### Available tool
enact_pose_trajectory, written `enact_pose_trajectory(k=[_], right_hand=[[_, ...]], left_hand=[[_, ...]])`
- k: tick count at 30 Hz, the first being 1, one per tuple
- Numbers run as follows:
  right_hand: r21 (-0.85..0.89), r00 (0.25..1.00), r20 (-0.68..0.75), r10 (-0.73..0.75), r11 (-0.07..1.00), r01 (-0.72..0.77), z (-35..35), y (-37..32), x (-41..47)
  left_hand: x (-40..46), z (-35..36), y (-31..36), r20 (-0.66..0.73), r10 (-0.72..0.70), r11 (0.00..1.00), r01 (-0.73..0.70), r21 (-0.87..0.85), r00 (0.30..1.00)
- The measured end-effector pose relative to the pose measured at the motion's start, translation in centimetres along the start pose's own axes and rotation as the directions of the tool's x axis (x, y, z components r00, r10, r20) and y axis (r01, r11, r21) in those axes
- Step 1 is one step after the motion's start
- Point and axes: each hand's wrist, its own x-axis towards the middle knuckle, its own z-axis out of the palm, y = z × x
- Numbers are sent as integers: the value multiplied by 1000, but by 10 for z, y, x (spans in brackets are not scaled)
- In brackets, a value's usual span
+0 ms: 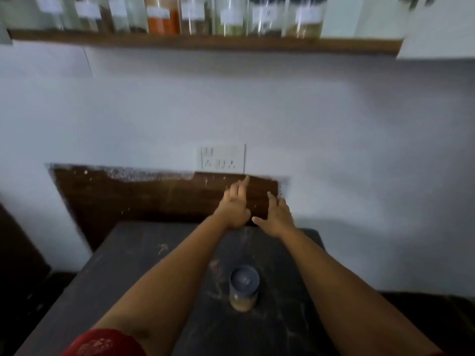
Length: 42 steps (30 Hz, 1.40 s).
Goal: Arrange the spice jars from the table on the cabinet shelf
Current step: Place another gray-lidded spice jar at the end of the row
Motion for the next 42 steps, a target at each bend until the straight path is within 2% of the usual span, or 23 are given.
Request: enact_pose_trajectory(k=[2, 4, 7, 11, 15, 18, 21, 23, 25, 26, 28, 29, 30, 31, 33, 35, 36, 38, 42], right_hand=[[132, 993, 103, -58, 990, 44, 45, 13, -25], [176, 974, 210, -80, 983, 43, 82, 25, -46], [144, 940, 335, -54, 990, 6, 116, 36, -62], [-36, 873, 489, -6, 999, 27, 141, 39, -69], [60, 919, 393, 29, 997, -57, 152, 39, -67], [134, 929, 364, 71, 983, -128, 148, 21, -60], [293, 885, 457, 93, 924, -248, 140, -13, -56], [369, 852, 519, 61, 884, -288, 136, -35, -55], [489, 846, 533, 18, 809, -326, 135, -50, -50], [572, 842, 539, -15, 741, -353, 133, -58, -50], [681, 818, 571, -78, 601, -418, 126, -70, -51], [691, 806, 584, -94, 579, -432, 124, -77, -51], [698, 797, 595, -105, 559, -448, 122, -82, -53], [708, 782, 613, -115, 520, -478, 121, -87, -54], [754, 765, 628, -139, 352, -555, 124, -98, -54], [777, 766, 629, -133, 159, -609, 126, -107, -52], [777, 767, 629, -126, 97, -622, 125, -112, -52], [786, 781, 618, -87, 74, -614, 127, -122, -51], [822, 829, 559, 5, 126, -555, 128, -142, -45]], left_hand=[[-36, 57, -34, 161, -145, 981, 163, -109, 976], [-70, 101, -64, 311, -262, 922, 333, -199, 913], [-105, 138, -91, 421, -303, 863, 433, -260, 855], [-126, 148, -108, 416, -363, 796, 510, -327, 834], [-139, 141, -120, 424, -351, 739, 525, -422, 835], [-145, 143, -135, 369, -351, 726, 499, -473, 860], [-150, 133, -133, 265, -396, 711, 476, -517, 879], [-152, 122, -126, 163, -462, 589, 439, -679, 872], [-150, 113, -128, 104, -537, 416, 370, -831, 837], [-149, 107, -131, 120, -553, 287, 324, -901, 824], [-145, 92, -135, 246, -514, -30, 269, -963, 822], [-142, 83, -136, 305, -467, -145, 268, -952, 830], [-139, 75, -137, 351, -423, -219, 282, -934, 835], [-136, 67, -135, 373, -395, -248, 294, -923, 840], [-127, 56, -138, 377, -400, -209, 317, -925, 835], [-119, 46, -143, 353, -475, -139, 328, -935, 806], [-116, 41, -147, 330, -512, -118, 316, -941, 793], [-113, 32, -157, 281, -572, -87, 284, -955, 770], [-115, 17, -165, 267, -509, -38, 289, -957, 818]])
